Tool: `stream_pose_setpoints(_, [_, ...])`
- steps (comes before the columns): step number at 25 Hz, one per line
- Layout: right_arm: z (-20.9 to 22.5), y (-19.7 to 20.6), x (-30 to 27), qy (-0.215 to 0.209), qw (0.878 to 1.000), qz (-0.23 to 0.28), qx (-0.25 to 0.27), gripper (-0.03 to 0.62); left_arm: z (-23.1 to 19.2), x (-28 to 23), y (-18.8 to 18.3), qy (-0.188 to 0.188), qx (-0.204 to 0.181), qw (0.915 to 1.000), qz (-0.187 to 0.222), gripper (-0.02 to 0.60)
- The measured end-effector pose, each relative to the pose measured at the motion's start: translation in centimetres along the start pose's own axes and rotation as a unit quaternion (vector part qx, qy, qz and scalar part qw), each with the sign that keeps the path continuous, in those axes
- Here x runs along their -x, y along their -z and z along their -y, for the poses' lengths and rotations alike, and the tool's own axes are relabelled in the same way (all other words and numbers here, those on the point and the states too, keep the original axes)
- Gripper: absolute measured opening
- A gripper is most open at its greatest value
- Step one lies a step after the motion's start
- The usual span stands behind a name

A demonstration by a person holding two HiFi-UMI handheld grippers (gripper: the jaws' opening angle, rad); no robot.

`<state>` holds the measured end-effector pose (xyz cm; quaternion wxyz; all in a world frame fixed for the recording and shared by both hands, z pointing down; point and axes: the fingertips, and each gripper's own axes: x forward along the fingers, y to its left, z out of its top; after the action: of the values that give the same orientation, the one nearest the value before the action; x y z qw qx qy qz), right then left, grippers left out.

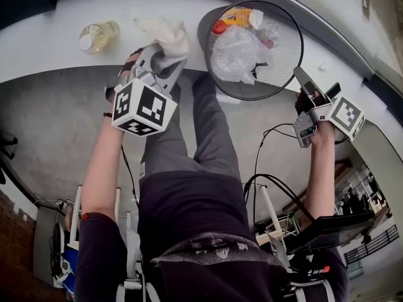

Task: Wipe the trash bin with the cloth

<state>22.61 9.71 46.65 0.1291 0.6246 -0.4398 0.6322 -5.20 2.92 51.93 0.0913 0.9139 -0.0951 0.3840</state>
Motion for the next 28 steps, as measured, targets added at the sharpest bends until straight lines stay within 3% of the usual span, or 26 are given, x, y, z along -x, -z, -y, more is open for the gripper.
stream_pose_setpoints(2, [-0.7,-2.2,-0.7,0.008,0.998,0.005,0.056,0.135,-2.3,-0.4,-0.3,-0.009,0.007,0.9999,0.005,0.078])
stream_pose_setpoints(5, [-4.2,-2.9,-3.3,-0.067,0.982,-0.042,0.173,0.135,-3.4,-1.7,-1.1,-0.008,-0.024,0.9997,-0.007,0.078])
stream_pose_setpoints(7, [-4.4,-2.3,-4.3,-0.065,0.975,-0.065,0.205,0.13,-2.6,-2.5,-1.9,0.001,-0.042,0.9991,-0.009,0.078])
stream_pose_setpoints(8, [-4.0,-2.1,-4.4,-0.05,0.975,-0.065,0.207,0.054,-1.8,-2.8,-2.2,0.01,-0.048,0.9987,-0.008,0.078])
stream_pose_setpoints(9, [-3.6,-2.0,-4.4,-0.036,0.977,-0.06,0.201,0.045,-0.9,-3.1,-2.5,0.019,-0.053,0.9984,-0.006,0.078])
stream_pose_setpoints(13, [-2.6,-1.1,-4.0,-0.023,0.995,-0.043,0.091,0.043,2.5,-3.2,-2.0,0.033,-0.066,0.9971,-0.016,0.078])
stream_pose_setpoints(17, [-1.8,1.4,-3.3,-0.023,0.998,-0.044,-0.039,0.049,4.7,-2.2,-1.4,0.031,-0.065,0.9971,-0.025,0.078])
stream_pose_setpoints(22, [-0.6,6.5,-2.1,-0.033,0.982,-0.056,-0.175,0.052,6.9,-1.1,-1.0,0.039,-0.029,0.9985,-0.025,0.078])
stream_pose_setpoints(28, [-3.8,11.2,-2.7,-0.094,0.945,-0.065,-0.308,0.052,9.8,-1.1,-1.1,0.057,0.005,0.9982,-0.018,0.078])
